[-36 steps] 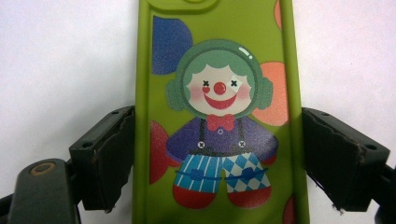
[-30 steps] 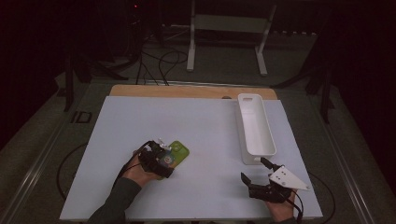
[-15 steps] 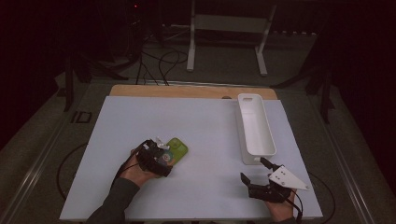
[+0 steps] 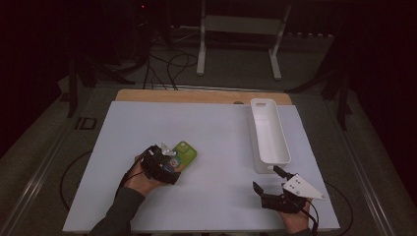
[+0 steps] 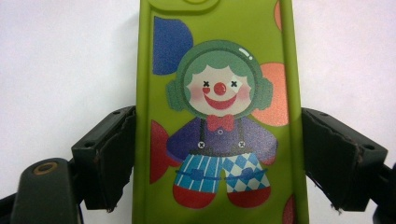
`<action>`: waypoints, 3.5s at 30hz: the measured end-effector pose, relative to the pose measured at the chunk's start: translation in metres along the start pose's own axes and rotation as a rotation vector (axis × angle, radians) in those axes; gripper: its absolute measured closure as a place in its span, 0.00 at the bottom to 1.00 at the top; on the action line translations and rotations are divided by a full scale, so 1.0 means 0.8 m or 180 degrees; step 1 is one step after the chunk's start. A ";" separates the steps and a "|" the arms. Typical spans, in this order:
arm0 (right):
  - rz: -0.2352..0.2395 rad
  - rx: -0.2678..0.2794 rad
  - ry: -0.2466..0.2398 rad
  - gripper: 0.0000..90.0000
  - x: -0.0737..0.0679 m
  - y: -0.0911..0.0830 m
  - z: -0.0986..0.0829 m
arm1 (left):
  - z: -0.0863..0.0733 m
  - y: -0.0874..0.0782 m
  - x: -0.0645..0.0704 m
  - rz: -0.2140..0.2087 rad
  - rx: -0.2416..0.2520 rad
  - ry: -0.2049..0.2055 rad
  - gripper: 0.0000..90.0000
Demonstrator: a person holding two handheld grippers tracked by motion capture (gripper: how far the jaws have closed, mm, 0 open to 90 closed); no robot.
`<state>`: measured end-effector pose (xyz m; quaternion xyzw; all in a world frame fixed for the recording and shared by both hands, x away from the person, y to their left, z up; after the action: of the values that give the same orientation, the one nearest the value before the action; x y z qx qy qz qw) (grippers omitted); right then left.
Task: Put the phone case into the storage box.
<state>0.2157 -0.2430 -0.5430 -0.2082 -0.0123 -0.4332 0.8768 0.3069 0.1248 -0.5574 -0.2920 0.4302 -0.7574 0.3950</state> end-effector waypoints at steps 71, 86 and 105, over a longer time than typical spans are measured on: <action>0.0239 -0.0052 0.0329 0.10 0.010 -0.001 0.025 | 0.025 -0.050 0.035 -0.0090 0.1049 0.0266 0.18; 0.0296 -0.0032 0.0394 0.10 0.018 0.001 0.033 | 0.029 -0.055 0.047 -0.0169 0.1160 0.0369 0.18; 0.0432 0.0022 0.0363 0.10 0.021 0.018 0.052 | 0.034 -0.067 0.062 -0.0191 0.1280 0.0485 0.18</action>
<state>0.2441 -0.2325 -0.5065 -0.1805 0.0503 -0.3839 0.9042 0.2838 0.0884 -0.4928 -0.1619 0.2902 -0.8592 0.3890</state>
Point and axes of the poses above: each handheld gripper's, and its own axes: y roughly forward along the jaws, z roughly out of its top, x roughly to its right, the point moved 3 cm from there along y, roughly forward along the jaws, and after that the axes turned 14 degrees about -y, right-handed, at the moved point
